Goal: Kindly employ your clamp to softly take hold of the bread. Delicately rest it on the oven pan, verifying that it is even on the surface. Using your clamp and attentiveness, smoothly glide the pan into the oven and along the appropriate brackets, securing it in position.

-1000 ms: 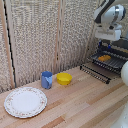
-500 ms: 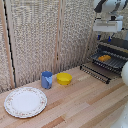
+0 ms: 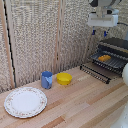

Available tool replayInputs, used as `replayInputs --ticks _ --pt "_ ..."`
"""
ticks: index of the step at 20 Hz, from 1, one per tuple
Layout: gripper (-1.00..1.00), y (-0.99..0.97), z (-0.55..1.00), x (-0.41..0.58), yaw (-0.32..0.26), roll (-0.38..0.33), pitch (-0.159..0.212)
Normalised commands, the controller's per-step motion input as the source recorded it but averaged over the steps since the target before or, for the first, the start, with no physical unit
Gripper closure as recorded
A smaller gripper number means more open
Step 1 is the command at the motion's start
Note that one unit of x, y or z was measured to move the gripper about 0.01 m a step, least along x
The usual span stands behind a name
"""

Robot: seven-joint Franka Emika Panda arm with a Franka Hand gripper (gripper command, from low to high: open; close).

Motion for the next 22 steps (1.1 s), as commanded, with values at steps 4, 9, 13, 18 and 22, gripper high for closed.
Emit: replayInputs --ticks 4,9,13,18,22 --pt "-1.00 0.00 -0.04 -0.110 0.143 -0.375 0.034" --pt "-1.00 0.01 -0.05 -0.218 0.147 -0.375 0.096" --pt "-1.00 0.09 -0.01 -0.415 0.138 -0.316 0.234" --pt "-1.00 0.11 0.00 -0.441 0.133 -0.269 0.269" --pt "-1.00 0.07 0.00 -0.390 0.152 -0.262 0.270"
